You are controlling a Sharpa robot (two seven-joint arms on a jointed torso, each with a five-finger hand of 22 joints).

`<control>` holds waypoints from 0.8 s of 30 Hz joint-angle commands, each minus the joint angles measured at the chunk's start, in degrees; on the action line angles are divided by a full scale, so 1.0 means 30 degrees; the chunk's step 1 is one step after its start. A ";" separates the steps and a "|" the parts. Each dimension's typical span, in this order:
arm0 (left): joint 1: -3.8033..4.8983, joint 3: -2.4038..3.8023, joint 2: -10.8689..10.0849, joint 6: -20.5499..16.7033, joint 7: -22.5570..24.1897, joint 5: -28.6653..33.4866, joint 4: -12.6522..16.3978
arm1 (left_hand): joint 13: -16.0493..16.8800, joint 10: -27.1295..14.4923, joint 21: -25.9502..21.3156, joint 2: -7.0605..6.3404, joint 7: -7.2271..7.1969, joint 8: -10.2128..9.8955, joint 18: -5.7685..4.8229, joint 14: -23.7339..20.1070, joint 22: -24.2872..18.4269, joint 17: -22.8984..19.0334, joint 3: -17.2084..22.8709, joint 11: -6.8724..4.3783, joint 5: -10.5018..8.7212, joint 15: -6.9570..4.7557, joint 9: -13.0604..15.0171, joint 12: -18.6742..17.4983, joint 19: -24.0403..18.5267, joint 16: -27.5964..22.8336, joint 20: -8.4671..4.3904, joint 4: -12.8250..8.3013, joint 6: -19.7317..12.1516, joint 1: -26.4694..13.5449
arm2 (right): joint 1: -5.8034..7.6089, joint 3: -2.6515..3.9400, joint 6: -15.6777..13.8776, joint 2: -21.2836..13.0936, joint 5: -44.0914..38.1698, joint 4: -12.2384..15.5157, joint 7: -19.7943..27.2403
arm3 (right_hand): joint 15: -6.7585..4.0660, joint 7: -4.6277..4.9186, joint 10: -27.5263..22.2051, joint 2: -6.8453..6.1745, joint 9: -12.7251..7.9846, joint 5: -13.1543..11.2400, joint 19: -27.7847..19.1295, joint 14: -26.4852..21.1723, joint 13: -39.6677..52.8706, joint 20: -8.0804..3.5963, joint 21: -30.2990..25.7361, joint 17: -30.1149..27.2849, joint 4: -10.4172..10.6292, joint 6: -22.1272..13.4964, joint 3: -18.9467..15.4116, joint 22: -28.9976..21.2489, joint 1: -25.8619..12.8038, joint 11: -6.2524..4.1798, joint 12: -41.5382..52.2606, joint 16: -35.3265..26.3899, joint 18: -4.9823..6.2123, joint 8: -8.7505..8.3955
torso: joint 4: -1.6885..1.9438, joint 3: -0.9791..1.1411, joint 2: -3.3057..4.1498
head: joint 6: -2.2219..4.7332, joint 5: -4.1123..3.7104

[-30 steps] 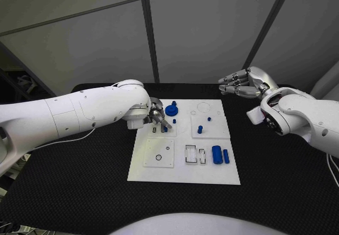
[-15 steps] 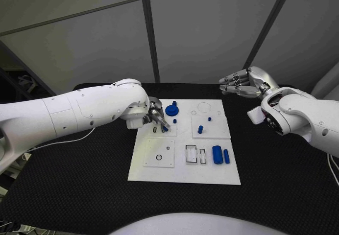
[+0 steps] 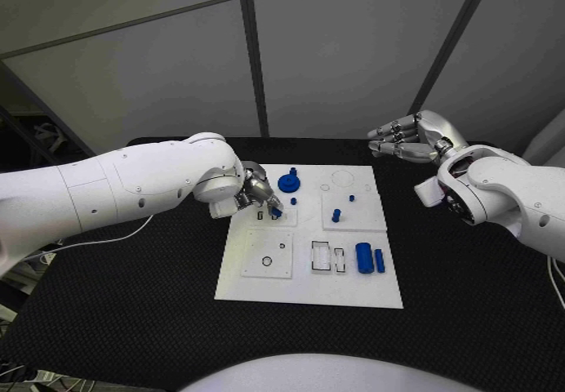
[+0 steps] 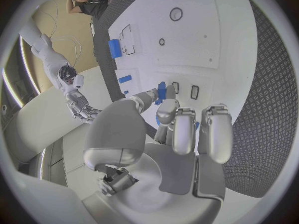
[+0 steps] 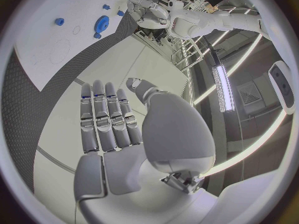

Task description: Assemble the parts on the task board

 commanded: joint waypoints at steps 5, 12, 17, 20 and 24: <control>0.0009 -0.0004 -0.0336 -0.2162 -0.0134 0.1055 0.0711 | -0.0123 0.0194 -0.0067 -0.0221 -0.0166 0.0543 -0.0295 0.1101 0.1084 0.1877 0.3667 -0.0099 0.0956 -0.0163 0.0477 -0.0208 0.0419 -0.0075 -0.0110 -0.2982 -0.0028 -0.0774 | 0.0036 0.0014 0.0206 0.0057 -0.0022 -0.0089 0.0081 | -0.0017 0.0119 -0.0030 -0.0074 -0.0004 0.0080 0.0040 -0.0135 -0.0020 0.0147 -0.0102 -0.0016 -0.0123 0.0047 -0.0041 -0.0017 -0.0060 0.0061 -0.0025 -0.0086 0.0060 -0.0010 | -0.0020 0.0006 0.0000 | -0.0025 0.0110; -0.0029 -0.0021 -0.0464 -0.2730 -0.0259 -0.0537 0.1007 | -0.0256 0.0235 -0.0116 -0.0442 -0.0230 0.1012 -0.0280 0.1105 0.1033 0.1891 0.4178 -0.0165 0.1909 -0.0222 0.0788 -0.0293 0.0398 -0.0071 -0.0165 -0.3176 -0.0096 -0.1314 | 0.0036 0.0014 0.0221 0.0063 -0.0022 -0.0120 0.0083 | -0.0017 0.0119 -0.0030 -0.0074 -0.0004 0.0080 0.0040 -0.0135 -0.0020 0.0147 -0.0102 -0.0016 -0.0123 0.0047 -0.0041 -0.0017 -0.0060 0.0061 -0.0025 -0.0086 0.0060 -0.0010 | -0.0041 0.0024 -0.0003 | -0.0070 0.0179; -0.0135 -0.0043 -0.0465 -0.3102 -0.0343 -0.2323 0.1146 | -0.0309 0.0230 -0.0182 -0.0472 -0.0247 0.1120 -0.0257 0.1105 0.0928 0.1892 0.4259 -0.0182 0.2004 -0.0236 0.0847 -0.0330 0.0356 -0.0072 -0.0179 -0.3215 -0.0114 -0.1400 | 0.0035 0.0014 0.0215 0.0043 -0.0022 -0.0129 0.0093 | -0.0017 0.0119 -0.0030 -0.0074 -0.0004 0.0080 0.0040 -0.0135 -0.0020 0.0147 -0.0102 -0.0016 -0.0123 0.0047 -0.0041 -0.0017 -0.0060 0.0061 -0.0025 -0.0086 0.0060 -0.0010 | -0.0043 -0.0005 0.0008 | -0.0095 0.0241; -0.0197 -0.0054 -0.0447 -0.3256 -0.0381 -0.2872 0.1182 | -0.0403 0.0200 -0.0228 -0.0481 -0.0260 0.1199 -0.0241 0.1105 0.0857 0.1891 0.4322 -0.0195 0.2039 -0.0247 0.0891 -0.0405 0.0329 -0.0075 -0.0192 -0.3241 -0.0133 -0.1446 | 0.0035 0.0014 0.0218 0.0043 -0.0022 -0.0132 0.0101 | -0.0012 0.0121 -0.0037 -0.0079 -0.0004 0.0089 0.0042 -0.0150 -0.0021 0.0154 -0.0126 -0.0028 -0.0126 0.0042 -0.0043 -0.0033 -0.0061 0.0064 -0.0026 -0.0085 0.0060 -0.0011 | -0.0048 -0.0001 0.0015 | -0.0124 0.0236; -0.0316 -0.0083 -0.0409 -0.3438 -0.0429 -0.3448 0.1164 | -0.0459 0.0216 -0.0238 -0.0510 -0.0286 0.1430 -0.0240 0.1106 0.0859 0.1896 0.4503 -0.0224 0.2251 -0.0276 0.1018 -0.0410 0.0336 -0.0074 -0.0228 -0.3290 -0.0210 -0.1612 | 0.0035 0.0013 0.0243 0.0051 -0.0024 -0.0143 0.0116 | -0.0007 0.0122 -0.0043 -0.0082 -0.0004 0.0097 0.0044 -0.0163 -0.0021 0.0160 -0.0148 -0.0040 -0.0129 0.0038 -0.0044 -0.0047 -0.0062 0.0066 -0.0027 -0.0084 0.0059 -0.0011 | -0.0054 -0.0003 0.0004 | -0.0131 0.0254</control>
